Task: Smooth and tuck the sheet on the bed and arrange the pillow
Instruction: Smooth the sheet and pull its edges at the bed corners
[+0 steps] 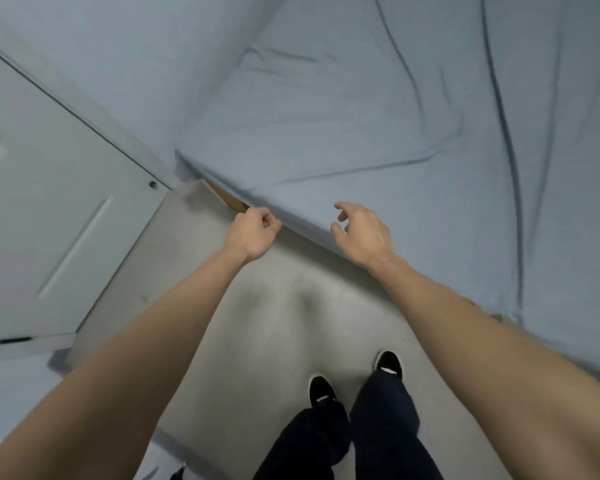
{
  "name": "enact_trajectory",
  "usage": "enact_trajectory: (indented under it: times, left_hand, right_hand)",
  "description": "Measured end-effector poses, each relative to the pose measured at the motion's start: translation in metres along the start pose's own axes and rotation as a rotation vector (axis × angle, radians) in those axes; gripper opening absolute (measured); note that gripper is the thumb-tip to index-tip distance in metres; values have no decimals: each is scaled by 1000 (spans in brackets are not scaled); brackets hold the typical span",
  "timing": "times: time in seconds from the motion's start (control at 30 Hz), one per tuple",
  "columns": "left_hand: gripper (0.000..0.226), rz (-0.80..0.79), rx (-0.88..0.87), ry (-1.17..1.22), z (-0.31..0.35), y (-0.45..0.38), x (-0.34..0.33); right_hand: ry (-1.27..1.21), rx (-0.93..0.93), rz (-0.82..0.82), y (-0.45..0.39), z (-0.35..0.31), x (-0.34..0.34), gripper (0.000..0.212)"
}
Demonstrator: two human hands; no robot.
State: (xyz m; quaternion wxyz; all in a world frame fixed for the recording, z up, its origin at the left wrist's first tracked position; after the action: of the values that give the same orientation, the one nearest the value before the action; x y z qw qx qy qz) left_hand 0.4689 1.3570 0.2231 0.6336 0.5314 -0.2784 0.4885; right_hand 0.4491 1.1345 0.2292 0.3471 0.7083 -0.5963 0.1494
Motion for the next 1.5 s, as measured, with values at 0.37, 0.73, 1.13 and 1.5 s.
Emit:
enact_trajectory:
  times: [0.37,0.73,1.13,1.5]
  left_hand:
    - [12,-61,180,76,-166,-190,86]
    - [73,-196,74,-197,-336,-424,37]
    - [23,-35,-513,-643,-366,-472,-6]
    - [50,75,-508,148,-332,-473,40]
  right_hand:
    - [-145,-74,-116,-200,-109,-85,37]
    - [-18,-35,-316,-362,-163,-353,76]
    - [122,-161,82,-383,-155,-421,87]
    - [279,-6,530,-366,-135,-381,69]
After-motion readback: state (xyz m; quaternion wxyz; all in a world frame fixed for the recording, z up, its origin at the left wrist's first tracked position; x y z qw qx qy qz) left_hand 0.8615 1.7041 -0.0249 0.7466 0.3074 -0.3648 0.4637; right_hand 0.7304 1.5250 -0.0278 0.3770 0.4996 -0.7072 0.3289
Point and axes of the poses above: each hand's wrist, its own y-axis away from the middle knuckle, its own x-axis out of the back of the hand, z = x × y, the point moved 9 cm from there along -y, towards the middle knuckle, and after that the axes turned 15 degrees about -y, right-handed, at the moved point
